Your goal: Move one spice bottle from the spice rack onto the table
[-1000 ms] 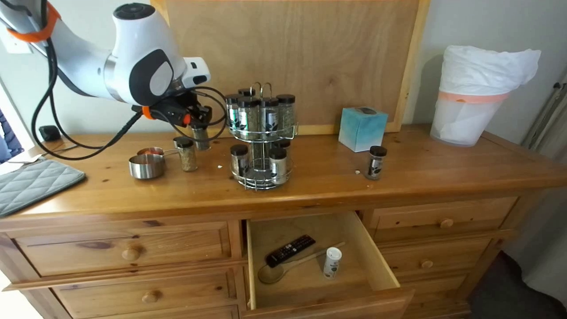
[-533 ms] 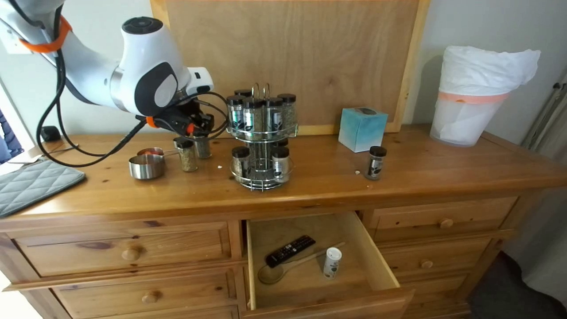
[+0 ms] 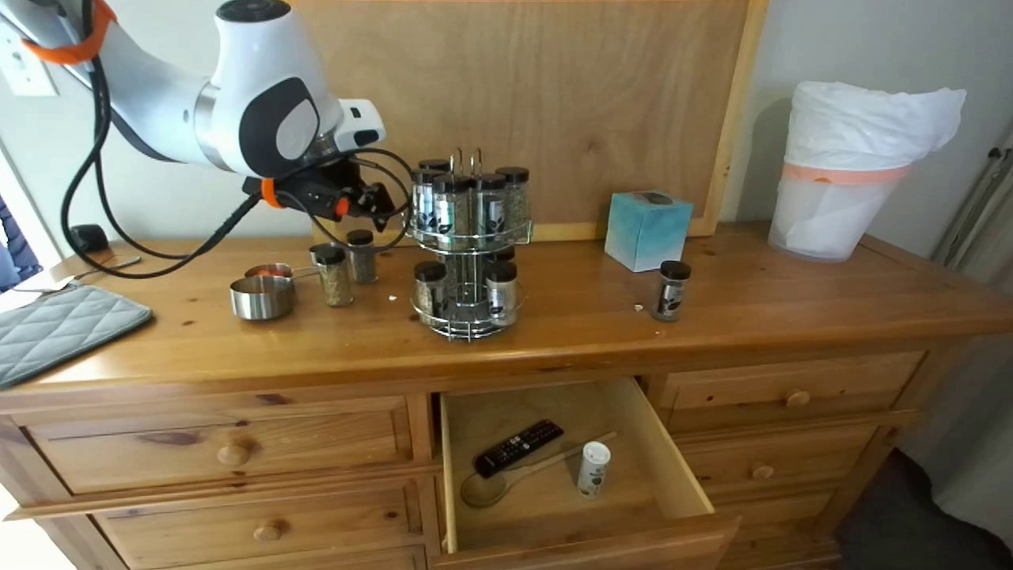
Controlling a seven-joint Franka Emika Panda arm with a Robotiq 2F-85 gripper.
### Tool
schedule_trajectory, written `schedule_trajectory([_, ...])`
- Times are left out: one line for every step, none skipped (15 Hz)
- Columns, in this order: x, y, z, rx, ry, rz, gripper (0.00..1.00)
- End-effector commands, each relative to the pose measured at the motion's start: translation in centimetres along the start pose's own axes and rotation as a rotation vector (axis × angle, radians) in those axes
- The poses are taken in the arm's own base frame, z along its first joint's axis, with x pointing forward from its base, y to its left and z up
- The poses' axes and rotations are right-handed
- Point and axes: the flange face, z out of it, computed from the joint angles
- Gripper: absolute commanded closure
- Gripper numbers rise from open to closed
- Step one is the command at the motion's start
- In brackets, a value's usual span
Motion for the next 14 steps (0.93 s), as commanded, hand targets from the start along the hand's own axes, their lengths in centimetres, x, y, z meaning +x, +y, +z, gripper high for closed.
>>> schedule_trajectory([1.4, -1.3, -3.9, -0.072, -0.054, -0.021, 0.00])
schedule_trajectory([1.7, -2.0, -4.7, -0.086, -0.068, -0.027, 0.00])
schedule_trajectory([2.0, -2.9, -5.4, -0.082, -0.091, -0.027, 0.00])
schedule_trajectory([2.0, -4.0, -6.1, -0.071, -0.118, -0.022, 0.00])
schedule_trajectory([2.2, -4.8, -6.8, -0.086, -0.141, -0.013, 0.00])
schedule_trajectory([2.3, -5.3, -7.6, -0.122, -0.159, -0.013, 0.00])
schedule_trajectory([2.6, -5.8, -8.5, -0.149, -0.176, -0.012, 0.00])
schedule_trajectory([2.8, -6.1, -9.6, -0.184, -0.189, -0.013, 0.00])
schedule_trajectory([3.1, -6.1, -10.7, -0.217, -0.199, -0.010, 0.00])
schedule_trajectory([3.5, -5.8, -12.2, -0.256, -0.213, -0.010, 0.00])
schedule_trajectory([3.8, -5.4, -13.7, -0.291, -0.228, -0.010, 0.00])
schedule_trajectory([3.9, -5.0, -15.4, -0.309, -0.253, -0.010, 0.00])
schedule_trajectory([4.0, -4.6, -17.1, -0.325, -0.269, -0.008, 0.00])
schedule_trajectory([4.0, -4.0, -19.0, -0.338, -0.287, -0.004, 0.00])
